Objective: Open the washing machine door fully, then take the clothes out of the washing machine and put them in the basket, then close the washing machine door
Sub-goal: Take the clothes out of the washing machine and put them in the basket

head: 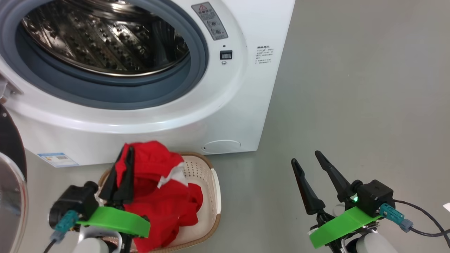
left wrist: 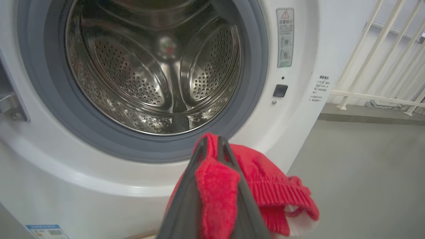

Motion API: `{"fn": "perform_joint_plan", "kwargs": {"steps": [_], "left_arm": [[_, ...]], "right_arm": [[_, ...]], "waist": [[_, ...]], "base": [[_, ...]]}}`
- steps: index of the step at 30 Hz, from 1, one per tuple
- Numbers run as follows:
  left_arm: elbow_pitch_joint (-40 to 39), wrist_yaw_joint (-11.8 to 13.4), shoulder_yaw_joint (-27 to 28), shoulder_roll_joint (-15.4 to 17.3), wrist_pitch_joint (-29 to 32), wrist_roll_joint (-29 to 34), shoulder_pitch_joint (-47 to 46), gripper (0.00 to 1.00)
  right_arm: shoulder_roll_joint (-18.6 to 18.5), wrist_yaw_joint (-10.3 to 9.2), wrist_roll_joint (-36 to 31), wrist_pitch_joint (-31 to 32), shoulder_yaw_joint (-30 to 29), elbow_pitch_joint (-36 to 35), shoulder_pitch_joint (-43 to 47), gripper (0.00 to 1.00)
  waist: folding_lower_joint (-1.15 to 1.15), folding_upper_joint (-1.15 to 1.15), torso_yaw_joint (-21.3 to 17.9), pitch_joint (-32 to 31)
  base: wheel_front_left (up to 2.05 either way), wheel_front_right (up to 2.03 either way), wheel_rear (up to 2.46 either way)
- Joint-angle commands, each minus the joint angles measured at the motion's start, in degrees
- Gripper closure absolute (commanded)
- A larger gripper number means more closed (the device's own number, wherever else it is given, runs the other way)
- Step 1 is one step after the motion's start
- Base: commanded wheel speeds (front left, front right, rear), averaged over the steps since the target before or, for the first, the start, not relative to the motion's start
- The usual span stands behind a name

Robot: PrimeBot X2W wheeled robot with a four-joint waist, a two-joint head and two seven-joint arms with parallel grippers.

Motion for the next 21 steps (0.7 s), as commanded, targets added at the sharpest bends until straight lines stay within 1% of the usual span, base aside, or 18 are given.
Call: {"fn": "perform_joint_plan", "kwargs": {"steps": [1, 5, 9, 15, 16, 17, 18, 21], "left_arm": [[1.2, -0.3, 1.3, 0.9, -0.4, -0.4, -2.4, 1.00], [7.1, -0.3, 0.4, 1.4, -0.4, -0.2, -4.6, 1.00], [15.0, -0.3, 0.3, 1.4, -0.4, -1.6, -8.2, 1.00], [27.4, -0.3, 0.9, 1.6, -0.4, -5.1, -15.1, 1.00], [27.4, -0.3, 0.9, 1.6, -0.4, -5.1, -15.1, 1.00], [32.8, -0.3, -0.3, 1.9, -0.1, -6.5, -17.8, 1.00], [32.8, -0.3, -0.3, 1.9, -0.1, -6.5, -17.8, 1.00], [40.5, -0.3, -2.4, 2.9, 2.7, -7.9, -22.1, 1.00]], "right_arm": [[-0.2, 0.37, 0.3, -0.4, 1.7, -1.2, -1.0, 0.00], [-0.4, 0.37, 0.3, -0.4, 2.0, -1.4, -1.8, 0.00], [-0.6, 0.37, 0.1, -0.4, 1.8, -1.8, -2.8, 0.00], [-0.6, 0.37, -0.2, -0.4, 2.2, -2.4, -4.9, 0.00], [-0.6, 0.37, -0.2, -0.4, 2.2, -2.4, -4.9, 0.00], [-0.5, 0.37, -0.2, -0.4, 2.5, -2.5, -5.7, 0.00], [-0.5, 0.37, -0.2, -0.4, 2.5, -2.5, -5.7, 0.00], [-0.4, 0.37, -0.1, -0.4, 3.0, -2.6, -6.8, 0.00]], "waist": [[0.00, 0.00, -0.1, 1.2], [0.00, 0.00, -0.6, 3.2], [0.00, 0.00, -1.0, 6.6], [0.00, 0.00, -1.7, 11.1], [0.00, 0.00, -1.7, 11.1], [0.00, 0.00, -2.1, 12.6], [0.00, 0.00, -2.1, 12.6], [0.00, 0.00, -2.8, 14.6]], "base": [[0.00, 0.00, 0.00], [0.00, 0.00, 0.00], [0.00, 0.00, 0.00], [0.00, 0.00, 0.00], [0.00, 0.00, 0.00], [0.00, 0.00, 0.00], [0.00, 0.00, 0.00], [0.00, 0.00, 0.00]]}}
